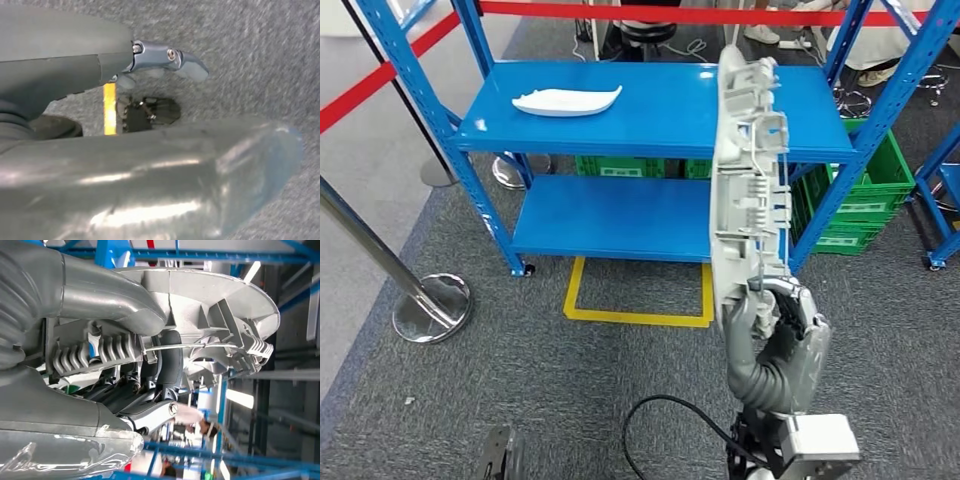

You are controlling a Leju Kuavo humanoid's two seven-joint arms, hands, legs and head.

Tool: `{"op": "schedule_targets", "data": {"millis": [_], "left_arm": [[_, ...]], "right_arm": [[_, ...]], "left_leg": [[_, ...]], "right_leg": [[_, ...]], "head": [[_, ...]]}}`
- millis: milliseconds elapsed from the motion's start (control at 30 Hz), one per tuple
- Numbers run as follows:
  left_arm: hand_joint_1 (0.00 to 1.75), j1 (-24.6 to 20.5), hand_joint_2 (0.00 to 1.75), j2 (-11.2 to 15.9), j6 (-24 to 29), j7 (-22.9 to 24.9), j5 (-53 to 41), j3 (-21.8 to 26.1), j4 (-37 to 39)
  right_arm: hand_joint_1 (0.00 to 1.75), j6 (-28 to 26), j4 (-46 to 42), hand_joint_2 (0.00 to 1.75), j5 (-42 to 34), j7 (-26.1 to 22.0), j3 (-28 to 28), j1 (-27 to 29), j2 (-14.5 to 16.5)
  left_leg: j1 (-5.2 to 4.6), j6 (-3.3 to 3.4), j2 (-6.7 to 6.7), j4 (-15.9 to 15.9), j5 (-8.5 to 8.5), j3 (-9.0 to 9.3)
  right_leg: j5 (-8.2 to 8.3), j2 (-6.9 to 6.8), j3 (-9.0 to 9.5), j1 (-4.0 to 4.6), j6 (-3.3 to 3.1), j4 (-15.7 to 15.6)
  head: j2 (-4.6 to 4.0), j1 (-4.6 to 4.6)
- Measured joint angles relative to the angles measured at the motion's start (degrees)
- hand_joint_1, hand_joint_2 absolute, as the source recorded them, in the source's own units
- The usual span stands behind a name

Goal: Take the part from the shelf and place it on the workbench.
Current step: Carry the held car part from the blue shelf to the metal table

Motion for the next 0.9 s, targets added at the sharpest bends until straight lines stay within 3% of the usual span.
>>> {"op": "schedule_targets", "data": {"millis": [100, 133, 167, 200, 267, 333, 367, 433, 500, 600, 633, 667, 700, 800, 833, 900], "left_arm": [[0.00, 0.0, 1.75, 0.0, -0.6, -0.9, -0.3, 0.0, 0.0], [0.00, 0.1, 1.75, 0.1, -1.5, -2.1, -0.5, -0.1, 0.0], [0.00, 0.1, 1.75, 0.1, -2.5, -3.5, -0.8, -0.3, 0.0], [0.00, 0.1, 1.75, 0.2, -3.4, -4.8, -1.0, -0.5, 0.0], [0.00, 0.1, 1.75, 0.2, -4.3, -5.8, -1.1, -0.8, 0.0], [0.00, 0.0, 1.75, 0.1, -4.5, -5.9, -1.1, -1.0, 0.0], [0.00, 0.0, 1.75, 0.1, -4.5, -5.9, -1.0, -1.1, 0.0], [0.00, 0.0, 1.75, 0.1, -4.5, -5.8, -1.0, -1.3, 0.0], [0.00, 0.2, 1.75, 0.1, -4.6, -5.7, -1.1, -1.3, 0.0], [0.00, 0.2, 1.75, 0.0, -4.6, -5.9, -1.1, -1.3, 0.0], [0.00, 0.2, 1.75, 0.0, -4.6, -6.5, -1.0, -1.3, 0.0], [0.00, 0.3, 1.75, 0.0, -4.4, -7.3, -0.9, -1.3, 0.0], [0.00, 0.3, 1.75, 0.0, -4.2, -8.2, -0.8, -1.3, 0.0], [0.00, 0.2, 1.75, -0.3, -3.2, -8.9, -0.6, -1.3, 0.0], [0.00, 0.2, 1.75, -0.4, -2.7, -8.7, -0.8, -1.3, 0.0], [0.00, 0.1, 1.75, -0.5, -1.5, -7.8, -1.2, -1.4, 0.0]], "right_arm": [[1.75, -0.6, 0.0, 1.75, 0.0, -0.1, -0.2, 0.4, 0.0], [1.75, -0.8, -0.1, 1.75, -0.2, -0.3, -0.3, 0.6, 0.0], [1.75, -1.0, -0.1, 1.75, -0.5, -0.6, -0.4, 0.8, 0.0], [1.75, -1.1, -0.3, 1.75, -0.8, -1.0, -0.5, 1.0, 0.0], [1.75, -1.0, -0.6, 1.75, -1.5, -1.6, -0.6, 1.4, 0.0], [1.75, -1.0, -1.0, 1.75, -1.7, -1.8, -0.6, 1.5, 0.0], [1.75, -1.0, -1.1, 1.75, -1.7, -1.9, -0.6, 1.5, 0.0], [1.75, -0.9, -1.3, 1.75, -1.5, -2.4, -0.6, 1.5, 0.0], [1.75, -0.5, -1.5, 1.75, -0.9, -3.1, -0.6, 1.6, -0.1], [1.75, 1.1, -1.8, 1.75, -1.4, -4.1, -0.6, 1.8, -0.1], [1.75, 1.5, -1.9, 1.75, -1.9, -4.5, -0.7, 2.0, -0.2], [1.75, 1.8, -2.1, 1.75, -2.4, -4.7, -0.7, 2.2, -0.2], [1.75, 1.9, -2.3, 1.75, -2.6, -5.0, -0.8, 2.5, -0.2], [1.75, 1.8, -3.3, 1.75, -2.7, -5.3, -1.1, 3.2, -0.2], [1.75, 1.7, -3.6, 1.75, -2.7, -5.5, -1.2, 3.3, -0.2], [1.75, 1.5, -4.0, 1.75, -2.1, -5.8, -1.3, 3.5, -0.2]], "left_leg": [[0.09, -0.65, 0.03, 10.4, -7.42, -3.13], [0.11, -0.77, 0.03, 13.5, -8.25, -3.77], [0.11, -0.83, 0.03, 15.0, -7.90, -3.62], [0.12, -0.83, 0.03, 14.1, -6.59, -2.33], [0.15, -0.75, 0.03, 7.1, -3.98, 3.04], [0.05, -0.27, -0.06, -0.4, -3.72, 7.89], [-0.04, 0.13, -0.11, -2.2, -4.08, 8.86], [-0.10, 1.16, -0.11, -2.7, -4.12, 8.63], [0.00, 2.11, -0.03, -2.7, -3.64, 8.23], [-0.01, 2.86, 0.11, -2.6, -2.99, 7.53], [-0.06, 2.93, 0.15, -2.6, -2.82, 7.31], [-0.09, 2.92, 0.16, -2.6, -2.68, 7.14], [-0.11, 2.90, 0.13, -2.5, -2.57, 7.01], [-0.23, 2.56, -0.01, -2.1, -2.47, 6.75], [-0.30, 2.29, -0.03, -1.9, -2.40, 6.55], [-0.39, 1.60, -0.02, -1.7, -2.12, 6.06]], "right_leg": [[1.24, -0.07, -1.76, -0.02, -0.45, 0.0], [1.63, -0.08, -2.38, -0.03, -0.42, 0.0], [2.05, -0.09, -2.93, -0.04, -0.33, 0.0], [2.43, -0.09, -3.37, -0.08, -0.20, 0.0], [3.04, -0.02, -3.94, -0.12, 0.20, 0.1], [3.57, 0.10, -4.37, 0.02, 0.77, 0.3], [3.85, 0.11, -4.57, 0.10, 1.11, 0.3], [4.24, 0.08, -4.93, 0.07, 1.75, 0.5], [2.71, 0.02, -6.00, -0.06, 2.29, 2.4], [-3.41, -0.01, -10.42, -0.11, 2.86, 13.3], [-4.67, -0.01, -11.55, -0.10, 2.91, 16.6], [-4.87, -0.01, -11.66, -0.10, 2.87, 17.8], [-4.03, -0.01, -10.56, -0.10, 2.74, 16.6], [0.08, 0.00, -3.42, -0.02, 2.12, 4.8], [0.61, 0.05, -2.04, 0.06, 1.87, 2.3], [0.74, 0.21, -1.75, 0.28, 1.31, 1.2]], "head": [[0.00, -0.28], [0.00, -0.29], [0.00, -0.29], [0.00, -0.28], [0.00, -0.29], [0.00, -0.37], [0.00, -0.38], [0.00, -0.41], [0.00, -0.25], [0.00, -0.02], [0.00, -0.02], [0.00, -0.02], [0.00, -0.02], [0.00, 0.00], [-0.01, -0.03], [-0.01, -0.08]]}}
